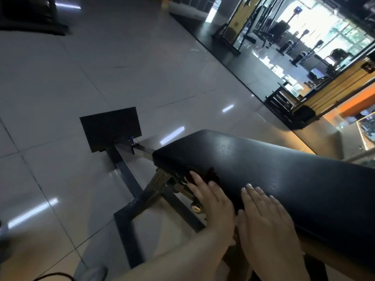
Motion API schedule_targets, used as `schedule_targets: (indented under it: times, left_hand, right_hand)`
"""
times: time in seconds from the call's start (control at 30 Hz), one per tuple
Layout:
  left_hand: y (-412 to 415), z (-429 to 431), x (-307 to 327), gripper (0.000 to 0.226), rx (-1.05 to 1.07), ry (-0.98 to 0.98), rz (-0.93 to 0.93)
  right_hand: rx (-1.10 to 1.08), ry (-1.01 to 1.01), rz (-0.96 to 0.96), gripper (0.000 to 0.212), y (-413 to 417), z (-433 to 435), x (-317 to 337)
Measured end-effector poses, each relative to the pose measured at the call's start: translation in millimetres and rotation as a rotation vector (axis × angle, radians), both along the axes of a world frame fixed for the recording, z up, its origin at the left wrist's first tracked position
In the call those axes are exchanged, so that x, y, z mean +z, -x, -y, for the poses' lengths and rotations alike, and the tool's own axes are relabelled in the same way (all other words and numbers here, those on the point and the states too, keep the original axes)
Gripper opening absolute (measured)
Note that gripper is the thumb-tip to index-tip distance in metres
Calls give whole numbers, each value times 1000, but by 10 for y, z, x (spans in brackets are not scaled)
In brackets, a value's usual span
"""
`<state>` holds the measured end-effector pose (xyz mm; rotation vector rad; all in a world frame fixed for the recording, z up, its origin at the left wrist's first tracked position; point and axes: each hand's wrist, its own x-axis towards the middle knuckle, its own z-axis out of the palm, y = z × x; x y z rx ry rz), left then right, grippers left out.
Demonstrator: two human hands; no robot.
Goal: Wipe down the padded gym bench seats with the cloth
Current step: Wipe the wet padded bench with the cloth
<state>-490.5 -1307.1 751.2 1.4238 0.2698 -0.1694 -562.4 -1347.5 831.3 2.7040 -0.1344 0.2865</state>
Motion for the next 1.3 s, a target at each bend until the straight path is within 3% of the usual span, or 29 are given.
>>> schedule_targets:
  times: [0.07, 0.13, 0.2, 0.23, 0.27, 0.33, 0.37, 0.4, 0.47, 0.5, 0.57, 0.63, 0.8, 0.87, 0.9, 0.97, 1.03, 1.1, 1.2, 1.3]
  left_hand:
    - [-322, -172, -102, 58, 47, 151, -207]
    - [-543, -321, -89, 56, 79, 329, -374]
    - [-535, -367, -56, 56, 150, 390, -428]
    - [-475, -290, -71, 55, 231, 276, -456]
    - [-396, -244, -55, 54, 73, 83, -453]
    - [-179, -4, -111, 58, -213, -552, -218]
    - [-84, 37, -108, 60, -304, -545, -201]
    - [-51, 68, -139, 61, -262, -337, -239]
    - [-271, -29, 45, 61, 62, 282, -533]
    - [-366, -158, 147, 58, 231, 480, -609]
    - [-523, -284, 163, 56, 249, 586, -686]
    - [-667, -364, -1, 59, 248, 464, -649]
    - [-963, -635, -220, 62, 74, 280, -468]
    - [-941, -607, -245, 62, 70, 206, -449]
    - [-887, -553, -207, 61, 136, 240, -536]
    - [-679, -398, -40, 54, 20, 88, -561]
    - [-424, -311, 18, 53, -73, 147, -472]
    - [-420, -341, -2, 66, -58, 42, -328]
    - [-749, -491, -181, 68, -34, -5, -334]
    - [-1219, -671, -522, 65, 27, 101, -440]
  right_hand:
    - [14, -5, 48, 42, -45, -15, 3]
    - [24, -9, 56, 49, -84, -44, 8]
    - [17, 7, 43, 53, -118, -65, 7]
    - [-2, -4, 28, 54, -150, -69, -5]
    - [-24, -7, 11, 55, -198, -66, -15]
    - [-28, 7, -15, 57, -306, -47, -50]
    - [-27, 2, -21, 57, -353, -35, -71]
    - [-9, 9, -11, 56, -396, -14, -98]
    - [3, -2, -4, 55, -478, 11, -138]
    - [5, -16, -2, 55, -508, 19, -160]
    - [14, -42, -23, 65, -556, 25, -192]
    - [24, -28, -54, 79, -557, 27, -220]
    - [2, -15, -116, 84, -547, -26, -198]
    - [-8, -15, -95, 78, -555, -48, -186]
    - [-8, -14, -72, 69, -564, -62, -179]
    - [-9, -13, -43, 59, -577, -63, -177]
    - [-11, -25, -61, 60, -588, -52, -185]
    - [-9, -37, -67, 59, -614, -53, -186]
    - [-17, -47, -86, 58, -645, -58, -193]
    - [3, -24, -102, 58, -674, -58, -190]
